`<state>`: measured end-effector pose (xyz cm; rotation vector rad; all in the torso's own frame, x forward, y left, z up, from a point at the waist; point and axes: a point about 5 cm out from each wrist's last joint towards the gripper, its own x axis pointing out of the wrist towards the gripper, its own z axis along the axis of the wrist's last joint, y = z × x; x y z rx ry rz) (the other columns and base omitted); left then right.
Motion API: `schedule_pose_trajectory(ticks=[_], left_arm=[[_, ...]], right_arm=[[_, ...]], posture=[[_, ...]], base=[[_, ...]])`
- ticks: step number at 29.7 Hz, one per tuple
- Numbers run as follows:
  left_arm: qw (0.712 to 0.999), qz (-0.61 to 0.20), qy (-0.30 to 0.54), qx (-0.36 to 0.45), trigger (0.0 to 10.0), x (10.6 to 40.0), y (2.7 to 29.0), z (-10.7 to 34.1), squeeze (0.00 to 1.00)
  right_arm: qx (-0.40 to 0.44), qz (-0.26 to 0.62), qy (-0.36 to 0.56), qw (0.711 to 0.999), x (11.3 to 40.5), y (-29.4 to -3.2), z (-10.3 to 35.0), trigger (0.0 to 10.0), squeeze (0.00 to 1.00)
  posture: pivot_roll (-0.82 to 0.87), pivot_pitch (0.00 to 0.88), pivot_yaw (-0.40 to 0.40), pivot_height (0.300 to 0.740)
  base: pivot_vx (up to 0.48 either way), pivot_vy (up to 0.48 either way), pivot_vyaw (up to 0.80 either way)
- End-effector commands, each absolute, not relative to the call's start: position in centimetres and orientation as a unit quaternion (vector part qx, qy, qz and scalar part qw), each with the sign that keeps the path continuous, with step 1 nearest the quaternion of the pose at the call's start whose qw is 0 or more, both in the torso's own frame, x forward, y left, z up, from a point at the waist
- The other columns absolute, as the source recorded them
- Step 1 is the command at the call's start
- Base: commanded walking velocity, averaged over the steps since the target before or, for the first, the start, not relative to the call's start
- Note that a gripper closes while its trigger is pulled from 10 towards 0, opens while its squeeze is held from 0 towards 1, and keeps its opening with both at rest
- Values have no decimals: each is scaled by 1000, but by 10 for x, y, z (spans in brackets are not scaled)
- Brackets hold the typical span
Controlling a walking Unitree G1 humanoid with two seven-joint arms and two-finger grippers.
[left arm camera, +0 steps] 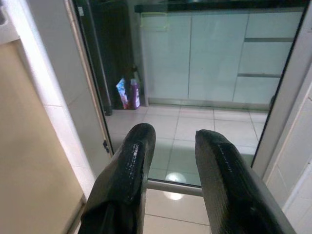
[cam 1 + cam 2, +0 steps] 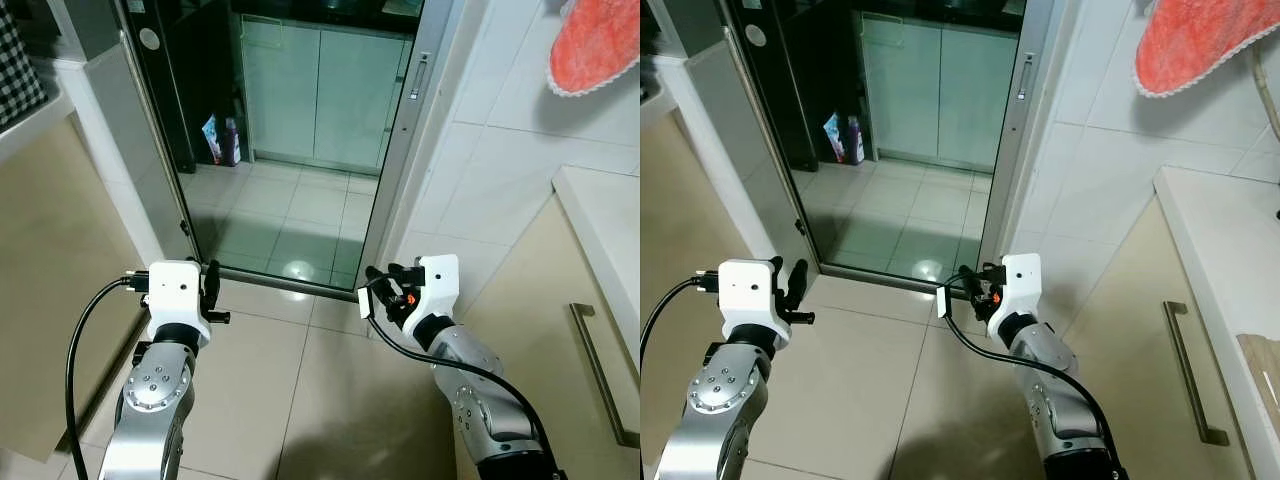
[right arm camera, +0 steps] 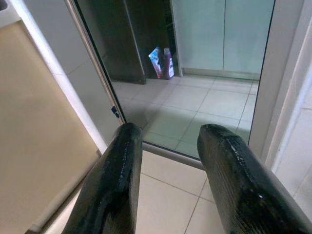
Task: Kitchen organization
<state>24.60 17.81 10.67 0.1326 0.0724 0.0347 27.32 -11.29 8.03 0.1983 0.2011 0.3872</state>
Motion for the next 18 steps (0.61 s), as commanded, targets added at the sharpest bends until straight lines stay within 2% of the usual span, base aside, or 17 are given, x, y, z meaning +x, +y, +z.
schedule_pose_trajectory(ticks=[1, 18], left_arm=[[998, 0, 33, 56, 10000, 247, 174, 107, 1000], [998, -6, 36, 56, 10000, 245, 174, 107, 1000]], right_arm=[[101, 191, 95, 972, 273, -116, 81, 10000, 1000], [101, 192, 98, 971, 271, -115, 80, 10000, 1000]], posture=[[10, 0, -27, 740], [10, 0, -22, 740]], base=[[0, 0, 0], [0, 0, 0]])
